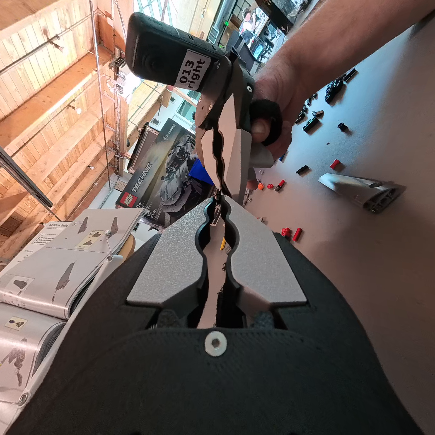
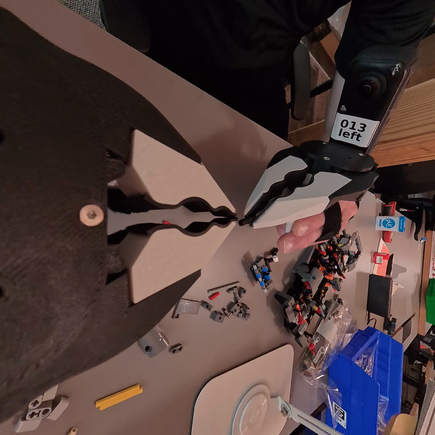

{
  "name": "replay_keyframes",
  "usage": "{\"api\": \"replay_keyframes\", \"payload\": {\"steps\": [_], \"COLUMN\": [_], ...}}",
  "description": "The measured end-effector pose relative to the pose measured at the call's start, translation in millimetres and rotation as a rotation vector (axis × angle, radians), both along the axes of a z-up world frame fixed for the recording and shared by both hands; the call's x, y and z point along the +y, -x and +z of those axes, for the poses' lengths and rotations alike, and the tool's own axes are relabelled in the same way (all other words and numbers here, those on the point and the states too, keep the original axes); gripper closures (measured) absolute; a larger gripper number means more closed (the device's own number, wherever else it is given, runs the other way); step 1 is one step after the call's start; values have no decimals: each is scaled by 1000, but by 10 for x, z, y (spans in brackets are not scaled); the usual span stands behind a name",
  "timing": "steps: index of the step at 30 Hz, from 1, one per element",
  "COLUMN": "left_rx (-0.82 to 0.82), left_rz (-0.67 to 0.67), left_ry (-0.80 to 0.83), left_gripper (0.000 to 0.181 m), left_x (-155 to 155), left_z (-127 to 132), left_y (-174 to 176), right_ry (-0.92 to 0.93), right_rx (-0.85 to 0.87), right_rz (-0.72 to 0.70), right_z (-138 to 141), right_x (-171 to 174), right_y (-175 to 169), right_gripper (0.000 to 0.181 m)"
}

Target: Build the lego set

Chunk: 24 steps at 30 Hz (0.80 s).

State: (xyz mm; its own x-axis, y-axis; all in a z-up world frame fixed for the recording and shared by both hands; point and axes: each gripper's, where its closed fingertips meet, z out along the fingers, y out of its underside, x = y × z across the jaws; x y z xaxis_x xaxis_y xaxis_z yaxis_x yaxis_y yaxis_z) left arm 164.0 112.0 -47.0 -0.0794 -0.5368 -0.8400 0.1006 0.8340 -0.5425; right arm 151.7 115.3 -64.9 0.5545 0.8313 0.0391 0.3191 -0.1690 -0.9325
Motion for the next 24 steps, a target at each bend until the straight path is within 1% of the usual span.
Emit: {"api": "replay_keyframes", "payload": {"steps": [2, 7, 13, 21, 24], "left_rx": [-1, -4, -11, 24, 48], "left_rz": [1, 2, -7, -86, -121], "left_ry": [3, 35, 113, 299, 365], "left_gripper": [180, 180, 180, 179, 180], "left_x": [7, 34, 83, 109, 120], "left_z": [6, 44, 137, 239, 251], "left_y": [0, 8, 39, 87, 97], "right_ry": [-3, -34, -126, -330, -371], "right_rx": [11, 25, 8, -135, -138], "right_rz": [-3, -30, -59, -118, -129], "right_z": [14, 68, 168, 299, 357], "right_x": [5, 33, 48, 57, 54], "right_y": [-2, -48, -75, -51, -32], "right_gripper": [181, 174, 171, 171, 174]}}
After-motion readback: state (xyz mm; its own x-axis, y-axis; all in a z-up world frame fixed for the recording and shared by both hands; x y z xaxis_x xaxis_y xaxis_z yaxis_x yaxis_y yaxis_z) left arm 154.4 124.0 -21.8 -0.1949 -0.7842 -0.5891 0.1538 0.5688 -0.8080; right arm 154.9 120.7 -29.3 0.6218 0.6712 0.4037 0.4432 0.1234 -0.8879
